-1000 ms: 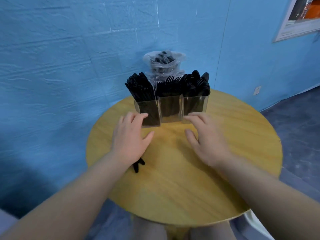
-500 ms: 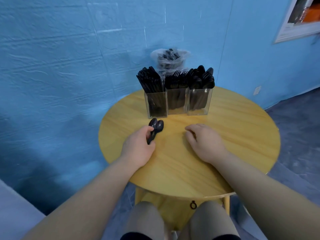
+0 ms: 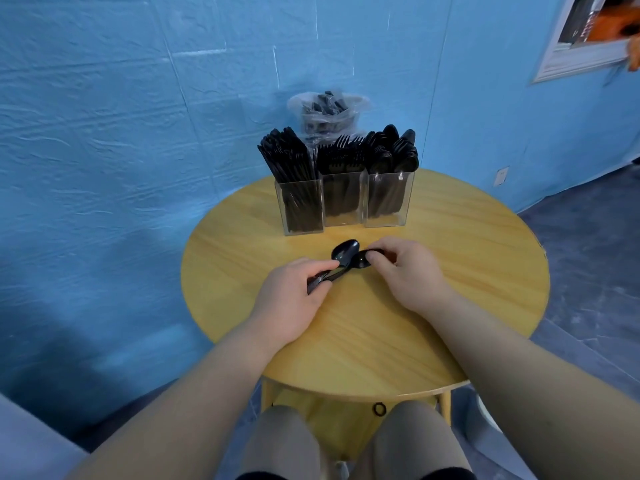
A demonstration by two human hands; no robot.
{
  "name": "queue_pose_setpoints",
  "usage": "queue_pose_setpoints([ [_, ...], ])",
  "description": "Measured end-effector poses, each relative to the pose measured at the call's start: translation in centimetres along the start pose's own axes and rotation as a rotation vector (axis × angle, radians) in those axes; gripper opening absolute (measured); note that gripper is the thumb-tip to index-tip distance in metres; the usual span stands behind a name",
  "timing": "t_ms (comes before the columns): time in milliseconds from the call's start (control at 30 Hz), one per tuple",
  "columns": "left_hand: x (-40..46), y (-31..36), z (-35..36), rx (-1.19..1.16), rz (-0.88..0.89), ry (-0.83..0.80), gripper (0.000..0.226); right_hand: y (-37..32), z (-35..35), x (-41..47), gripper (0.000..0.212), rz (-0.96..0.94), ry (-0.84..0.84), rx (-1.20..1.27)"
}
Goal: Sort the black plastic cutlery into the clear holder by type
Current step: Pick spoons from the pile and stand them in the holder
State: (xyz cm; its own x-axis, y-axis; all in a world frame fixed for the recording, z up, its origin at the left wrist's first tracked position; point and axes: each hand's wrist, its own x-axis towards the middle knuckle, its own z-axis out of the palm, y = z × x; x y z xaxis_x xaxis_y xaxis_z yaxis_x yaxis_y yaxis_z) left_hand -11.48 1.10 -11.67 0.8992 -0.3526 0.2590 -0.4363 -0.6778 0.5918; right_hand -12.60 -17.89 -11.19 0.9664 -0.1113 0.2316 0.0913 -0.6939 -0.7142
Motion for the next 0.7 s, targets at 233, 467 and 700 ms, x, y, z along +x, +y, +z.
queue_pose_setpoints([
  [233, -0.1, -0.5, -0.5, -0.280, -0.177, 0.231, 0.037, 0.2, -1.0, -0.3, 0.013, 0.030, -0.075, 0.157],
  [467, 0.0, -0.2, 0.0, -0.253, -0.171, 0.025, 0.022, 0.4, -0.5, -0.2, 0.024, 0.042, -0.050, 0.206],
  [700, -0.6, 0.5, 0.0, -0.090, -0.001, -0.074, 0.029, 0.4, -0.1, -0.1, 0.010, 0.002, -0.056, 0.095],
])
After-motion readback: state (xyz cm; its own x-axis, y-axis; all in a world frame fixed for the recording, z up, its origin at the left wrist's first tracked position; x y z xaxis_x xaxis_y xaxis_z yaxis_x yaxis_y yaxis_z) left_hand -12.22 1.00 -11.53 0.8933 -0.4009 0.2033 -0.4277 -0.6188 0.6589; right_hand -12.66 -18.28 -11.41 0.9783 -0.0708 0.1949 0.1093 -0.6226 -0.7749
